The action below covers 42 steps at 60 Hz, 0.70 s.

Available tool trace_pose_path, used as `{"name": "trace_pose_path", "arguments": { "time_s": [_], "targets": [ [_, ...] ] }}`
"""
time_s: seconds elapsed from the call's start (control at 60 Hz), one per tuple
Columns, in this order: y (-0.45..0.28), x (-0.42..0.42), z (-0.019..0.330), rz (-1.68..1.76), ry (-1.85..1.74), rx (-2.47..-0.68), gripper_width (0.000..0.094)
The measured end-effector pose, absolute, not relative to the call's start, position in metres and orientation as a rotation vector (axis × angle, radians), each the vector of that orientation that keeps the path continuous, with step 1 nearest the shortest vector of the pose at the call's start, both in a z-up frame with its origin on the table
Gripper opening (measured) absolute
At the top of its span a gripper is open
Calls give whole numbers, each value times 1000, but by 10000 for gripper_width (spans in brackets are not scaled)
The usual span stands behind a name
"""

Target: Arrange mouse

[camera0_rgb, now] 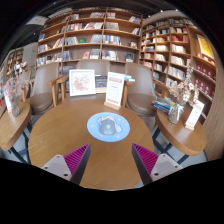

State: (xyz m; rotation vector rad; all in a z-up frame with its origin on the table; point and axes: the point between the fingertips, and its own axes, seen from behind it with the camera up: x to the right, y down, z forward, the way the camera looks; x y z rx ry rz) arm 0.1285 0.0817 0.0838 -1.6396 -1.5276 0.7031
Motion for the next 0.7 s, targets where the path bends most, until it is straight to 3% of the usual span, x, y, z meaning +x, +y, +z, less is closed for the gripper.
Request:
{"name": "trace_pose_path", "arguments": {
  "time_s": [0.317, 0.7],
  "targets": [
    [57, 231, 93, 765, -1569, -1632, 851],
    [56, 253, 110, 808, -1557, -1591, 850]
  ]
}}
